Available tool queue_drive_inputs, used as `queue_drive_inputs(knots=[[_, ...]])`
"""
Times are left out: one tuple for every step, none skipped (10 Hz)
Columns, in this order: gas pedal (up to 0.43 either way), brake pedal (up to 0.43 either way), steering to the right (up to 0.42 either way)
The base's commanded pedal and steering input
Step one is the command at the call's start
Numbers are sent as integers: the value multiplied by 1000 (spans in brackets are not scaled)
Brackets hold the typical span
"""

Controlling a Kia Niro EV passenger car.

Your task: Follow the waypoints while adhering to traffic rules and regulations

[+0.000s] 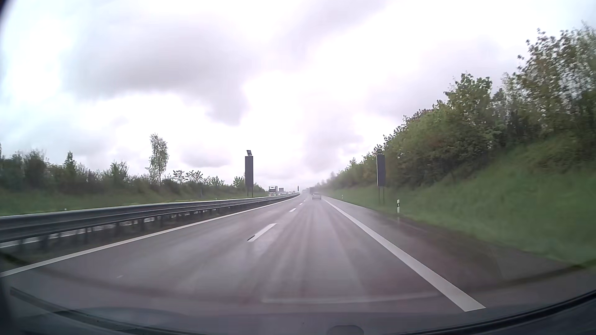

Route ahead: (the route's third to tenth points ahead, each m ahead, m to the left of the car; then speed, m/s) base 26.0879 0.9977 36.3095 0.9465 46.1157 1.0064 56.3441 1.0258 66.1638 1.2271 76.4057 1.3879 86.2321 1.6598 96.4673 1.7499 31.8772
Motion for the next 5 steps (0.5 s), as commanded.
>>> queue_drive_inputs(knots=[[319,0,-3],[319,0,-3],[319,0,-3],[319,0,-3],[319,0,-3]])
